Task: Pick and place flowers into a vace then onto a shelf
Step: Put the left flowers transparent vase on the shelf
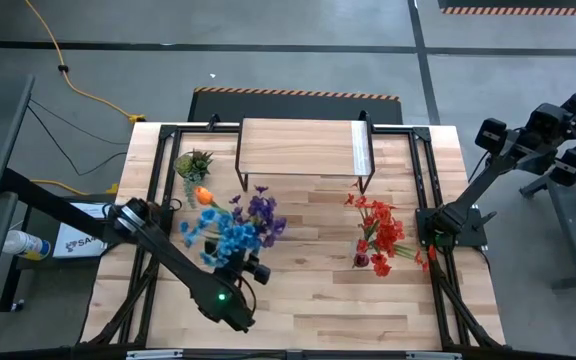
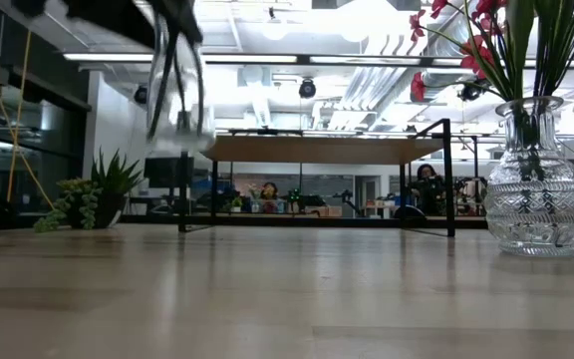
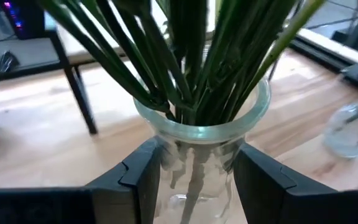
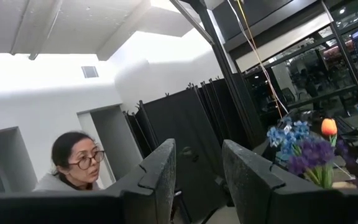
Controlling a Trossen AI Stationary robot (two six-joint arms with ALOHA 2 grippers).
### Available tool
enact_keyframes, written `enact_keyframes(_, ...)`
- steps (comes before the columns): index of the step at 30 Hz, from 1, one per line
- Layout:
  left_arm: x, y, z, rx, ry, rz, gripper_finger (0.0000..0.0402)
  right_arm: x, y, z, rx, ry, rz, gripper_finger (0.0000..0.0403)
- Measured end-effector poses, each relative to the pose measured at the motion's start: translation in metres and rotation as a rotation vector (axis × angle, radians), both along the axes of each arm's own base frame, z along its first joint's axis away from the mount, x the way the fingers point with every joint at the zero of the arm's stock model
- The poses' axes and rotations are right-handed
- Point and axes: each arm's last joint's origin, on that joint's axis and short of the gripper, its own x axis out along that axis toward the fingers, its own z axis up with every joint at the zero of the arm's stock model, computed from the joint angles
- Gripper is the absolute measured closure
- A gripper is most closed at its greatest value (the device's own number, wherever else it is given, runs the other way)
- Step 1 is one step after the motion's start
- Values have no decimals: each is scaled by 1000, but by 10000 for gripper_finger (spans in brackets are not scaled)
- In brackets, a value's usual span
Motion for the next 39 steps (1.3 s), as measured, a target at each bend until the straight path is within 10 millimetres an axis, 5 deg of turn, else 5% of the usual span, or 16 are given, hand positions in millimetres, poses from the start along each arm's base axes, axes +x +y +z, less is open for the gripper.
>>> enact_keyframes(14,27,26,115,78,70,-141,196,-1,-1,3,23,-26,-18,279)
enact_keyframes(21,34,49,156,149,75,-137,196,-1,-1,3,8,-36,-21,279)
enact_keyframes(39,61,149,171,176,155,116,196,-1,0,3,-1,-45,8,279)
